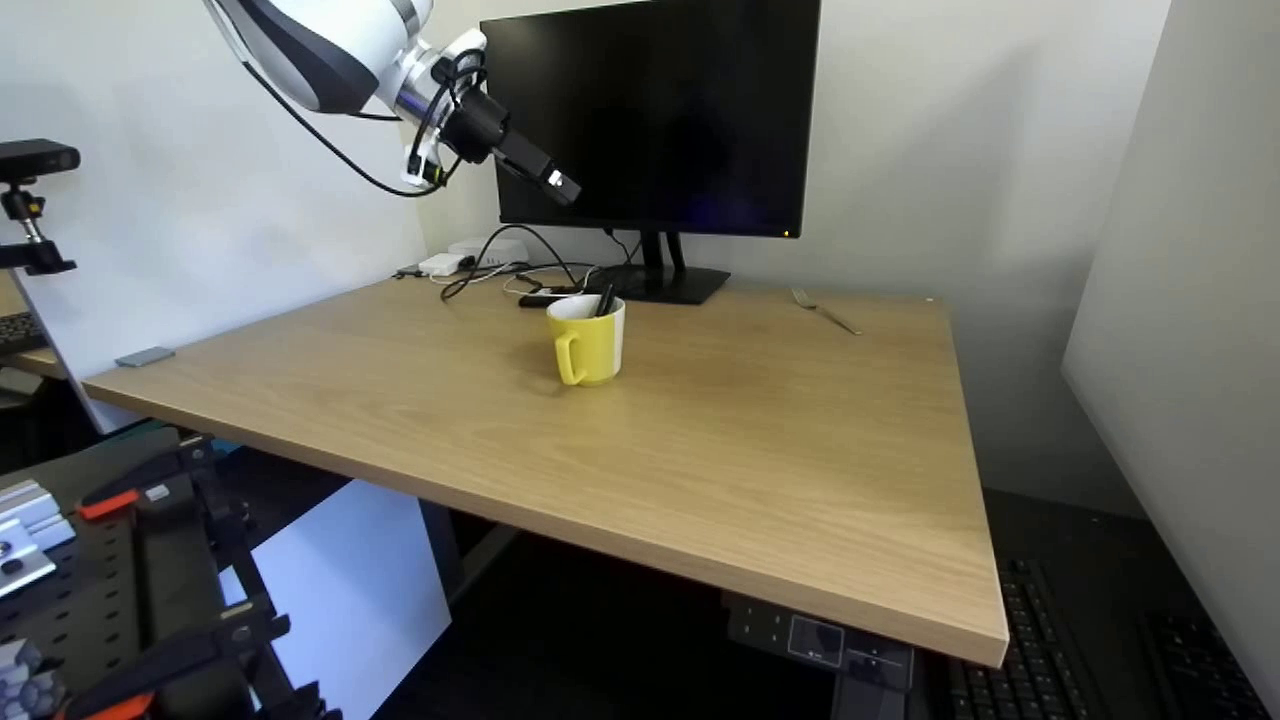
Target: Pick up the cup, move it to the right, pick up the pen from the table and put it in the cup.
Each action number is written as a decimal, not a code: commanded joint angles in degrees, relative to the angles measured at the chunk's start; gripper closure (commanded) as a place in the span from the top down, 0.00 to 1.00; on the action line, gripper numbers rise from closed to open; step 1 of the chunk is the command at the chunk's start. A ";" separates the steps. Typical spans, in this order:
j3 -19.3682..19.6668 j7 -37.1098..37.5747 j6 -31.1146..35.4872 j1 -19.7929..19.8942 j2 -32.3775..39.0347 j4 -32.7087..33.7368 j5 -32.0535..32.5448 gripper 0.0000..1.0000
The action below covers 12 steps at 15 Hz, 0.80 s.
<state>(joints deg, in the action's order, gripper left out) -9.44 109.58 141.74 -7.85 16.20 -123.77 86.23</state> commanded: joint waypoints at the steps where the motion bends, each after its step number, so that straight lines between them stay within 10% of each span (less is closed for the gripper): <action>1: -0.37 -11.99 7.87 2.17 -4.73 -4.07 -10.66 1.00; 12: -0.15 -49.04 7.29 -0.64 -18.27 -13.15 -52.20 1.00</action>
<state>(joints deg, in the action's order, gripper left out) -9.48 67.33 150.92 -7.64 2.00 -134.42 41.29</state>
